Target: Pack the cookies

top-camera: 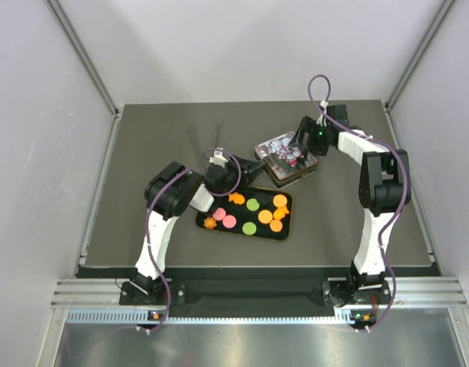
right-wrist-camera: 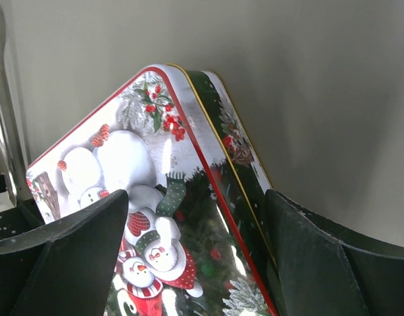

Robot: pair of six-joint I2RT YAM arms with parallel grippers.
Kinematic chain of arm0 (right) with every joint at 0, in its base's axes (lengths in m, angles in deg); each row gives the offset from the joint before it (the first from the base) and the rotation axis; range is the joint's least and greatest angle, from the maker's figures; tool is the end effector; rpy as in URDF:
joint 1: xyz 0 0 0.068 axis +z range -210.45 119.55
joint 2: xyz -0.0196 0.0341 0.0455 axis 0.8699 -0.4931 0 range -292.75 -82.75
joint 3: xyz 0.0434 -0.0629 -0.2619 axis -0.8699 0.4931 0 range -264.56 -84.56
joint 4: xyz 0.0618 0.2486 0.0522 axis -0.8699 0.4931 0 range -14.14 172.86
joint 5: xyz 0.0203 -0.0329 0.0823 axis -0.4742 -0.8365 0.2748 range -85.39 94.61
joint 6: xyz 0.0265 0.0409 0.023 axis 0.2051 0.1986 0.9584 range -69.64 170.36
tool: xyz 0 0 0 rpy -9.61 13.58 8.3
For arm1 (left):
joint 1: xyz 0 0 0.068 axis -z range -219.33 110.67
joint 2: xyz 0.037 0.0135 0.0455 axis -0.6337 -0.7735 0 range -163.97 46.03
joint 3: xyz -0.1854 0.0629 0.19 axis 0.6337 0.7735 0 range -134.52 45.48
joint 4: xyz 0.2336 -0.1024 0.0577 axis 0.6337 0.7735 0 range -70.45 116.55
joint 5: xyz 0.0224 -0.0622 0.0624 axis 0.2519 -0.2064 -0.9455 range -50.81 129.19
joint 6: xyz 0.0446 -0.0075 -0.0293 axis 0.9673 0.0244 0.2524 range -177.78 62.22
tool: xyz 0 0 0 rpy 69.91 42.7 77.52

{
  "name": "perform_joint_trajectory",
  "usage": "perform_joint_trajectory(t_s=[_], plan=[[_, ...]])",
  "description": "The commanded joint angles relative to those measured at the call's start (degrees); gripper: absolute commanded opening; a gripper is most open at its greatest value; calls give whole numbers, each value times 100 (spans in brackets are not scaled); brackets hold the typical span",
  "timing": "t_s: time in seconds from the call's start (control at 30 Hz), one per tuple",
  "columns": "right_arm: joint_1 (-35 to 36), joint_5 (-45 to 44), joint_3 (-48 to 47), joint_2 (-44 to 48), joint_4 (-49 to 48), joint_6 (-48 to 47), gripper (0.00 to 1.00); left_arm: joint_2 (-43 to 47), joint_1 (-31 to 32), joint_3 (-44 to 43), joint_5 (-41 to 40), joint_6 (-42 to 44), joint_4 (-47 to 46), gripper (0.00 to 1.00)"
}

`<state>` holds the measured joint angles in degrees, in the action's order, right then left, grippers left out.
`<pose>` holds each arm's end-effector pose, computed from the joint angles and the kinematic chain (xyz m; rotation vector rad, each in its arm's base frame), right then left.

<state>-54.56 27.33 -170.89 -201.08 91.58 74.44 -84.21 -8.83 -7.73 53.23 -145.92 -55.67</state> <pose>0.4529 0.0606 0.1879 0.1981 2.4337 0.7158 0.3511 -0.2168 0.0863 -0.7226 1.7872 -1.7153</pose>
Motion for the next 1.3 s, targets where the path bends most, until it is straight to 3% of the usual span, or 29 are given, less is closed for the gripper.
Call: perform_joint_trajectory(t_s=[0.0,0.5,0.73,1.0,1.27], plan=[[105,-110,-201,46,71,-157,84,191,-35,13,72,148,-1144,44],[343,-655,-324,151,335,-447,85,183,-27,-303,195,341,-863,48],[474,-901,-376,204,458,-588,87,253,-18,-585,309,569,-257,48],[554,-954,-315,152,519,-615,88,613,17,-822,362,1149,1605,43],[606,-989,115,257,256,-536,90,973,105,-1568,55,2562,4048,41]])
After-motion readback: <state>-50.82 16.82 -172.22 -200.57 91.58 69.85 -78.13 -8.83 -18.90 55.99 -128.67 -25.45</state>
